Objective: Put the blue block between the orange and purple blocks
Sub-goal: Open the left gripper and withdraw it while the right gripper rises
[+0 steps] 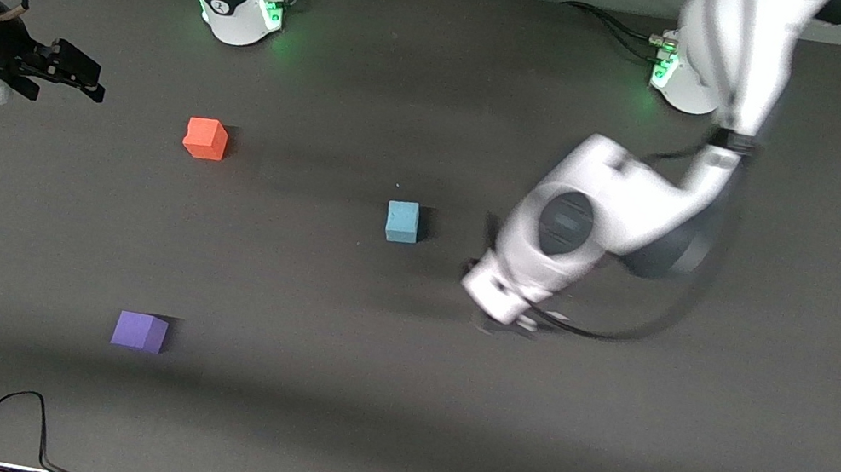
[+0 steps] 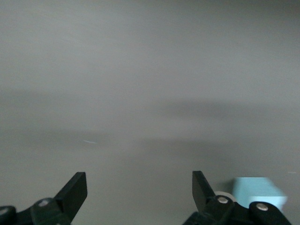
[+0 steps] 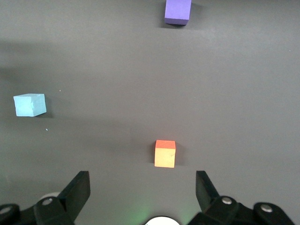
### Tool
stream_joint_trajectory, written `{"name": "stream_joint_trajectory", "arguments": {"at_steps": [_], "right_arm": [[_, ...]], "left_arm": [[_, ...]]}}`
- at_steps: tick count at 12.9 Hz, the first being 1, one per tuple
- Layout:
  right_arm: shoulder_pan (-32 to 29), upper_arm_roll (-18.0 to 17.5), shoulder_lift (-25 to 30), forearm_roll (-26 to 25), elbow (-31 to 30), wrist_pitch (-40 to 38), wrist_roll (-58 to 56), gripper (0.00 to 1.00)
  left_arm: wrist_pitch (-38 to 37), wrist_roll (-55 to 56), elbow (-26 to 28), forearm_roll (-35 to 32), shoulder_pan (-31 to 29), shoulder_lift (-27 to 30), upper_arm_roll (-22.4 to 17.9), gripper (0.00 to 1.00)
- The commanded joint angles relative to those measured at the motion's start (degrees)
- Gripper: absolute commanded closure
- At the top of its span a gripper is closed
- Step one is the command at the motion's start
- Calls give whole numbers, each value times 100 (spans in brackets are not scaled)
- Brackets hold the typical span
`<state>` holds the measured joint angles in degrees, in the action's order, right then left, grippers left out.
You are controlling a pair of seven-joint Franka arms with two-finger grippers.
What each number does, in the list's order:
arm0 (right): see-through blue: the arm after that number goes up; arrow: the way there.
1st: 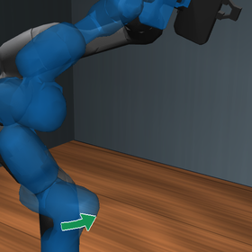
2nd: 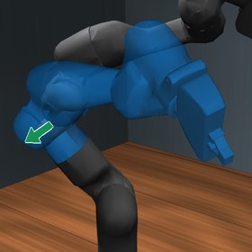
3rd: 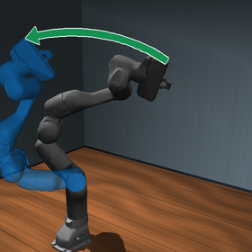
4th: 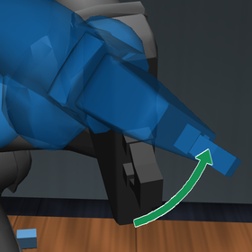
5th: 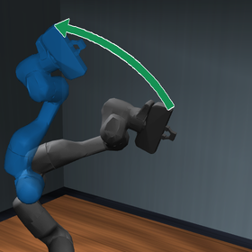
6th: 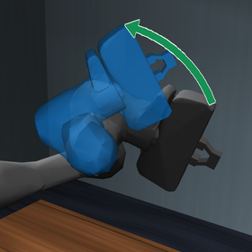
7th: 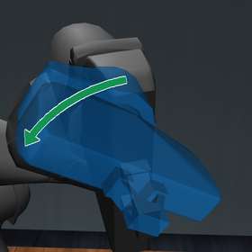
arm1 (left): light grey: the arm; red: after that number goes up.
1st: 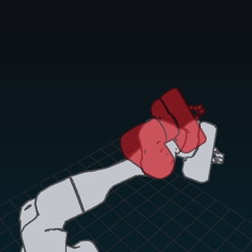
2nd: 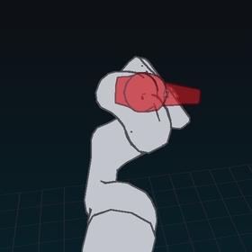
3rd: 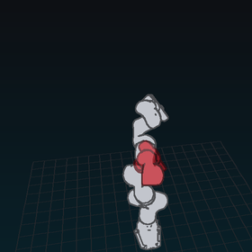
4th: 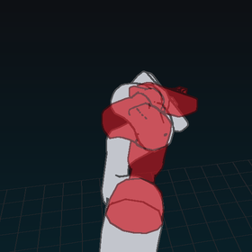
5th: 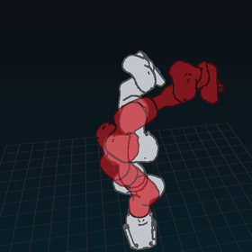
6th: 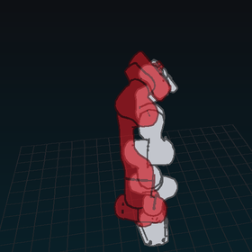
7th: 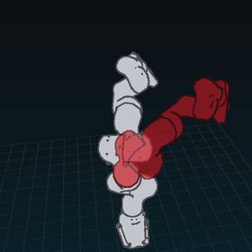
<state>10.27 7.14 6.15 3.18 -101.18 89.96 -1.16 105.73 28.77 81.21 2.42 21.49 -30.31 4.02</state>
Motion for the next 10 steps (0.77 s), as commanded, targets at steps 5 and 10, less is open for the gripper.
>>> {"name": "stream_joint_trajectory", "arguments": {"at_steps": [5,10], "right_arm": [[2115,7,-35,279,422,-75,2325,0],[4262,-2,-1148,288,1633,-22,4989,0]], "left_arm": [[-1308,-2964,905,75,-2121,1711,81,0],[-1537,-3115,923,-153,-2351,2538,64,0]]}}
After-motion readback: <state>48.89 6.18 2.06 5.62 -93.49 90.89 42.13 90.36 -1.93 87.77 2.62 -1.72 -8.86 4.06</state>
